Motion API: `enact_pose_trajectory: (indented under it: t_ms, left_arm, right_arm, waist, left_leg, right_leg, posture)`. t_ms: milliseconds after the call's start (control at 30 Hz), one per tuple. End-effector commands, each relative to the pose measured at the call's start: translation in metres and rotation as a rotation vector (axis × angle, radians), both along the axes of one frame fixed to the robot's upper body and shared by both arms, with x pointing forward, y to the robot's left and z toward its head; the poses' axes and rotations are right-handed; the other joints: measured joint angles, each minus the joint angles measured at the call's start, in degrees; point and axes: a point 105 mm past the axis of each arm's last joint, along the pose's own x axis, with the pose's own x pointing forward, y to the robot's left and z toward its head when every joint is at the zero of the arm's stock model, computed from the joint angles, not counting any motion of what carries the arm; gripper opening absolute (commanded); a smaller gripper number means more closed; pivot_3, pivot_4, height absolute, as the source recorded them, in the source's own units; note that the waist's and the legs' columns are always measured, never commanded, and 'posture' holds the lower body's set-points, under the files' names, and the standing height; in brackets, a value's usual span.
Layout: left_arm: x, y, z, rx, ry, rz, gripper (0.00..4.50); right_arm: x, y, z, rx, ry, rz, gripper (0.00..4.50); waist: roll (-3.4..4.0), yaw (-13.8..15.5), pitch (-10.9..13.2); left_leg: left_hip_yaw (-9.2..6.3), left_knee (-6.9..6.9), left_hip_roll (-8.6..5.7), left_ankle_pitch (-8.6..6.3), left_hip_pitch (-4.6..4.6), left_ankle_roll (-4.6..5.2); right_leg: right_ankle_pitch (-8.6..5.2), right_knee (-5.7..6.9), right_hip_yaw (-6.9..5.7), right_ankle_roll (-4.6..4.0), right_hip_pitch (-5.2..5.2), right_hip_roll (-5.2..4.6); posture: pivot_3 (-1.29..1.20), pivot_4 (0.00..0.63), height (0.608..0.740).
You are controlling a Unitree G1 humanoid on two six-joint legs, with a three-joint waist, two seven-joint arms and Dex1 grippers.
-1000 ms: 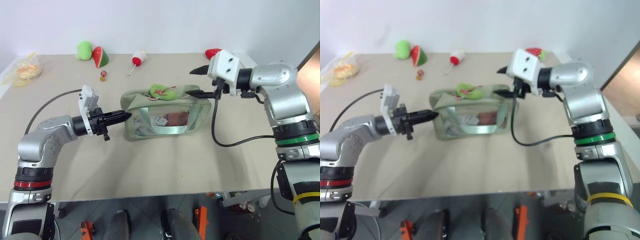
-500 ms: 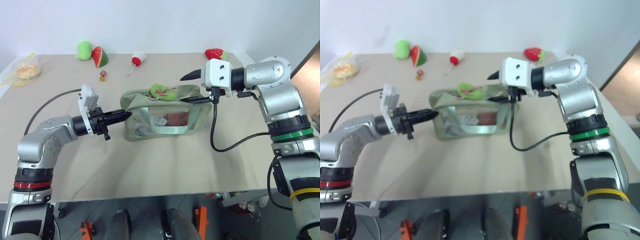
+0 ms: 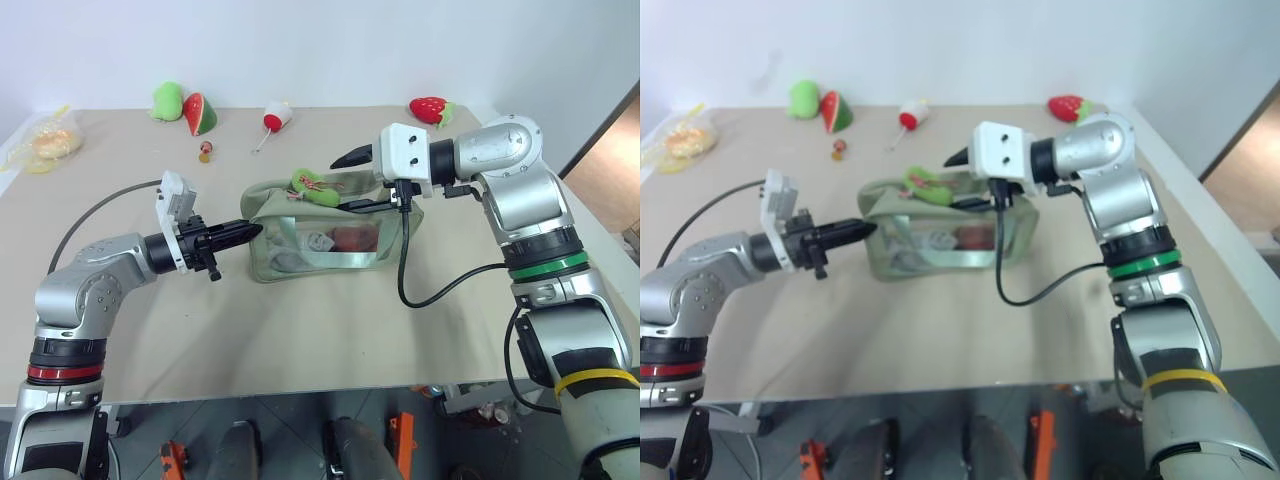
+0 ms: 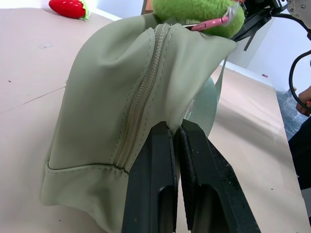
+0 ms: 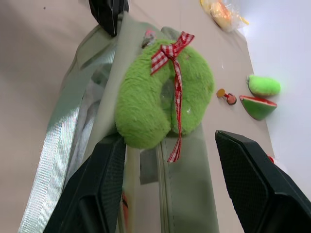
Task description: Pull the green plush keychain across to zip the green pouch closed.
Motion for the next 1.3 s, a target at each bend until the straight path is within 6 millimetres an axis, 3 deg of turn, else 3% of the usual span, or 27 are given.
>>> enact_pose_trajectory:
  t_ms: [33,167,200,567,867,1300]
  left_arm:
    - [-0.005,0.002,0.010,-0.013,-0.048,0.003,0.00]
    - [-0.004,0.003,0.010,-0.015,-0.046,0.009,0.00]
    - [-0.004,0.003,0.011,-0.015,-0.046,0.010,0.00]
    - [-0.003,0.002,0.011,-0.023,-0.043,0.010,0.00]
    - [-0.001,0.000,0.009,-0.031,-0.037,0.003,0.00]
    - [0.003,-0.005,0.009,-0.040,-0.035,-0.020,0.00]
  right_arm:
    - [-0.005,0.005,0.012,0.007,-0.034,0.037,1.50]
    - [-0.002,0.003,0.009,0.009,-0.028,0.030,0.15]
    - [-0.001,0.003,0.008,0.008,-0.028,0.025,0.07]
    - [0.012,-0.005,0.010,0.020,-0.069,-0.050,0.07]
    - [0.027,-0.058,0.048,0.041,-0.173,-0.238,0.07]
    - [0.025,-0.105,0.054,0.002,-0.220,-0.377,0.07]
  waist:
    - [0.00,0.0,0.0]
    - [0.00,0.0,0.0]
    - [0.00,0.0,0.0]
    - [0.00,0.0,0.0]
    - [0.00,0.1,0.0]
    - [0.01,0.1,0.0]
  left_leg:
    - [0.00,0.00,0.00,0.00,0.00,0.00]
    - [0.00,-0.01,0.00,0.00,0.00,0.00]
    - [0.00,-0.01,0.00,0.00,0.00,0.00]
    - [0.00,-0.03,0.00,0.00,0.00,0.00]
    - [0.00,-0.05,-0.01,0.00,-0.01,0.00]
    - [0.03,-0.04,-0.03,0.00,0.00,0.00]
  right_leg:
    - [0.00,0.00,0.00,0.00,0.00,0.00]
    - [0.00,0.00,0.00,0.00,0.00,0.00]
    - [0.00,0.00,0.00,0.00,0.00,0.00]
    - [0.00,0.00,-0.01,0.00,0.00,0.00]
    - [-0.03,-0.01,-0.01,-0.01,-0.01,-0.02]
    - [-0.11,-0.01,0.03,-0.14,0.00,-0.05]
  posture:
    - [0.00,0.150,0.740]
    - [0.00,0.150,0.740]
    - [0.00,0.150,0.740]
    - [0.00,0.150,0.740]
    - [0.00,0.150,0.740]
    - [0.00,0.150,0.740]
